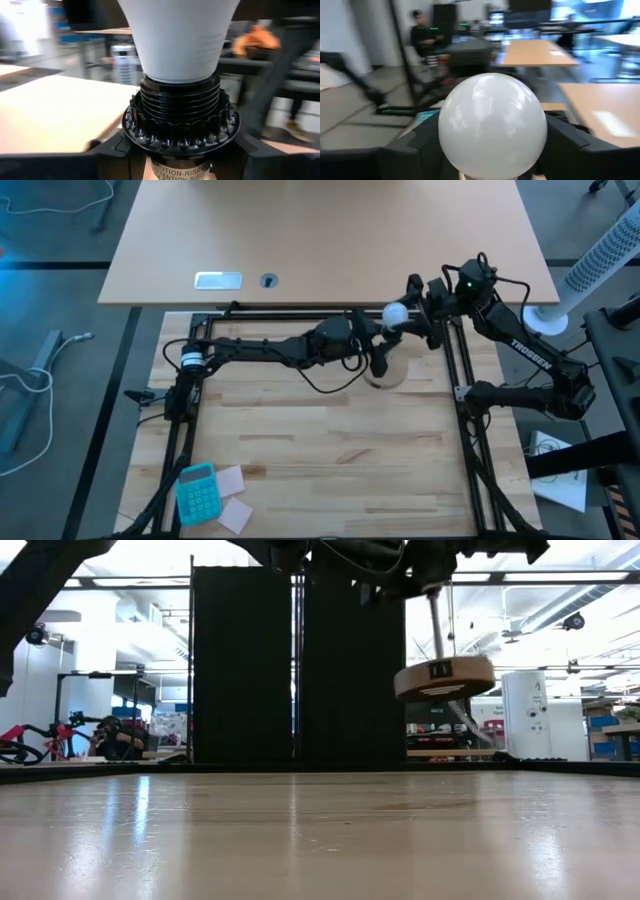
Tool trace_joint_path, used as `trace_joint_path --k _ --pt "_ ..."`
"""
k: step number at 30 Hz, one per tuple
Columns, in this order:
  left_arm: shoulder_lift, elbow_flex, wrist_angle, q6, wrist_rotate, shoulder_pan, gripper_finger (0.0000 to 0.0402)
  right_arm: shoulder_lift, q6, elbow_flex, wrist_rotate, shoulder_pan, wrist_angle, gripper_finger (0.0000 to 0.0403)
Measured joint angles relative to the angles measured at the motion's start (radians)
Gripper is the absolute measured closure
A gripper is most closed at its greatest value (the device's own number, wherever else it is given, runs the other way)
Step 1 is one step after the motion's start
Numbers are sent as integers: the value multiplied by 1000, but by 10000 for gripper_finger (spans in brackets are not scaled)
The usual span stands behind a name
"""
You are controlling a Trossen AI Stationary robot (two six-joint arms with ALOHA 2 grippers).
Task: Screw lightbulb
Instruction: Insert the lightbulb into the lamp
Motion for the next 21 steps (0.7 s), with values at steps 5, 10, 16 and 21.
trace_joint_path --k 5,10,16,21 --pt "4 -3 29 23 -177 15 244 4 -28 1 298 6 -3 166" --pt "39 -3 142 60 -295 26 244 43 -25 4 539 63 35 166" --pt "62 -4 123 83 -284 31 244 55 -60 1 492 78 19 133" --pt "57 -5 120 86 -47 25 244 25 -27 -1 198 20 -16 72"
